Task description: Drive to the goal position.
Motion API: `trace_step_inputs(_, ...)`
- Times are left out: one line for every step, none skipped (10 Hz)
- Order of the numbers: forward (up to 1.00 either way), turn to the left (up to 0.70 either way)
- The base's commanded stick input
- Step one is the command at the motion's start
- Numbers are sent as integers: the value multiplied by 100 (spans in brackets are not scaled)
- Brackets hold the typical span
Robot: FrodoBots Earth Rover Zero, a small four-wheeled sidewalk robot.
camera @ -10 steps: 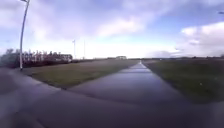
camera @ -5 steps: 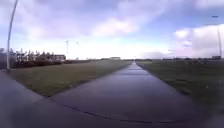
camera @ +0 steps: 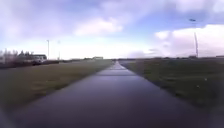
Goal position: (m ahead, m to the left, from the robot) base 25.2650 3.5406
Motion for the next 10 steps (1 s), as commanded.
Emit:
trace_step_inputs(100, 0)
trace_step_inputs(100, 0)
trace_step_inputs(100, 0)
trace_step_inputs(100, 0)
trace_step_inputs(100, 0)
trace_step_inputs(100, 0)
trace_step_inputs(100, 0)
trace_step_inputs(100, 0)
trace_step_inputs(100, 0)
trace_step_inputs(100, 0)
